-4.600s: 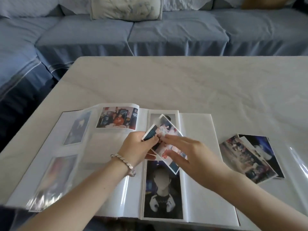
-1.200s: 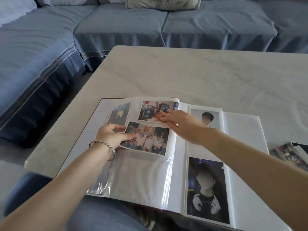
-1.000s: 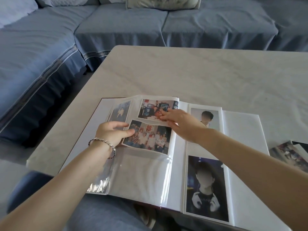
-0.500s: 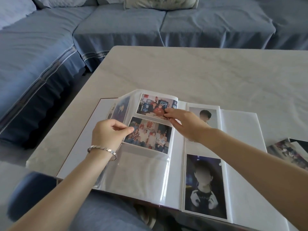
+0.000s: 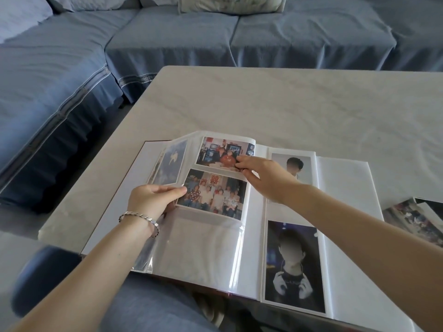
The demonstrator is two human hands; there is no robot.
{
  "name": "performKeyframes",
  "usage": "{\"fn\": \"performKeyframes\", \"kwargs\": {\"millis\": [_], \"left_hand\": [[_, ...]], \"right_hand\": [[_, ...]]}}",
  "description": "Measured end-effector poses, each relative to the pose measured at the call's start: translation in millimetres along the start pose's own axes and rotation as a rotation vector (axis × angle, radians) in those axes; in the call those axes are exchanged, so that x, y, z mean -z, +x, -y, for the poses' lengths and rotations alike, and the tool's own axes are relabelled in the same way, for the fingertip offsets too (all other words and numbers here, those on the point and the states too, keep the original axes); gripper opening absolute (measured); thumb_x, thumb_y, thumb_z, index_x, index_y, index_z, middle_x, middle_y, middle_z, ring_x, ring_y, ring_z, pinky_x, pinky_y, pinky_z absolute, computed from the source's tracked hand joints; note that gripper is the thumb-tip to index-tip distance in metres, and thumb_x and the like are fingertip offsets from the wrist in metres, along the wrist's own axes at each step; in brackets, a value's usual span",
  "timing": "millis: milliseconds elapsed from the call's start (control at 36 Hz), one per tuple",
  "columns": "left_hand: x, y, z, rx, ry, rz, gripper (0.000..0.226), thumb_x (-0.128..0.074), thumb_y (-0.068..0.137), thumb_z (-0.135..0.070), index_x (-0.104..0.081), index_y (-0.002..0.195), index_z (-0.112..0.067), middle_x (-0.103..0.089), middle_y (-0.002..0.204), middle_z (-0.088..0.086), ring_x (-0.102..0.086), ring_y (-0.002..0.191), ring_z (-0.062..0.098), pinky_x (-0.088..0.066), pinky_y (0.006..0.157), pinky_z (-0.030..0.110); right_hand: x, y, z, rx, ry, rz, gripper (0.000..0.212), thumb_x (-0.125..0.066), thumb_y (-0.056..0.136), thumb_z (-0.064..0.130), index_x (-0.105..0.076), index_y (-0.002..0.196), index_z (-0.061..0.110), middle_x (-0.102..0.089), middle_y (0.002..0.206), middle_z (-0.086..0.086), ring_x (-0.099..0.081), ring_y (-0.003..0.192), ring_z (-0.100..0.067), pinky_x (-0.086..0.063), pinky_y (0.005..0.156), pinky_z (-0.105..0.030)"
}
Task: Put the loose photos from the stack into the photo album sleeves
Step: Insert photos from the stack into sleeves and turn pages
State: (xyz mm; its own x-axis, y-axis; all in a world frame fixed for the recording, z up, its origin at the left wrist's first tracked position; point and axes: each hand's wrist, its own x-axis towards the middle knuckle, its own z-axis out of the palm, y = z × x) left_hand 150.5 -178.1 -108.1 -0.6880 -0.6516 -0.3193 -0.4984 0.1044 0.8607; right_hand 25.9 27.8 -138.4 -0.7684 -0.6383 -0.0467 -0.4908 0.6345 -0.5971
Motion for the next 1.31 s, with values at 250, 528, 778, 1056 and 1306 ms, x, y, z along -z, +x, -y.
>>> {"fn": "performKeyframes", "kwargs": {"millis": [250,528,778,1056,1306], "left_hand": [[-5.1,-1.1,4.6,-0.326,0.157,-0.125,0.011,-0.082,0.066,-0.013,-0.072,0.063,-0.014,-0.069,0.063,-0.008,-0.066,0.065,0.006,-0.049,0.062,0.019],[-7.5,-13.8,9.9,-0.765,0.284,-0.249,0.008,-0.080,0.069,-0.005,-0.074,0.072,0.000,-0.072,0.078,0.008,-0.068,0.069,0.017,-0.051,0.068,0.022],[-5.4,-14.6,4.4,-0.589,0.226,-0.249,0.011,-0.081,0.069,-0.015,-0.073,0.067,-0.009,-0.066,0.061,-0.002,-0.063,0.060,0.011,-0.043,0.060,0.018],[-5.7,-14.9,3.0,-0.609,0.178,-0.248,0.015,-0.081,0.068,-0.014,-0.068,0.061,-0.016,-0.061,0.056,-0.013,-0.061,0.055,0.006,-0.041,0.055,0.006],[-8.7,-6.2,3.3,-0.393,0.455,-0.105,0.024,-0.074,0.074,-0.004,-0.063,0.095,-0.012,-0.067,0.081,-0.002,-0.064,0.080,0.018,-0.046,0.072,0.025]], "right_hand": [[1.6,0.3,0.8,-0.006,-0.013,0.009,0.036,-0.037,0.100,0.022,-0.051,0.133,0.023,-0.042,0.144,0.009,-0.036,0.133,-0.012,-0.029,0.106,-0.025],[1.2,-0.5,1.8,0.000,-0.008,-0.006,0.035,-0.038,0.100,0.021,-0.053,0.131,0.022,-0.045,0.143,0.008,-0.038,0.131,-0.012,-0.029,0.105,-0.024],[2.1,-1.9,2.8,0.003,-0.001,-0.015,0.034,-0.039,0.100,0.019,-0.054,0.130,0.021,-0.046,0.142,0.006,-0.039,0.131,-0.012,-0.029,0.104,-0.023],[2.1,-2.1,3.2,-0.008,0.019,-0.013,0.034,-0.040,0.099,0.019,-0.055,0.129,0.021,-0.046,0.142,0.007,-0.043,0.129,-0.015,-0.033,0.101,-0.023],[1.5,-1.8,2.4,0.005,0.013,0.006,0.036,-0.038,0.100,0.021,-0.051,0.133,0.021,-0.042,0.144,0.008,-0.036,0.133,-0.011,-0.027,0.107,-0.023]]}}
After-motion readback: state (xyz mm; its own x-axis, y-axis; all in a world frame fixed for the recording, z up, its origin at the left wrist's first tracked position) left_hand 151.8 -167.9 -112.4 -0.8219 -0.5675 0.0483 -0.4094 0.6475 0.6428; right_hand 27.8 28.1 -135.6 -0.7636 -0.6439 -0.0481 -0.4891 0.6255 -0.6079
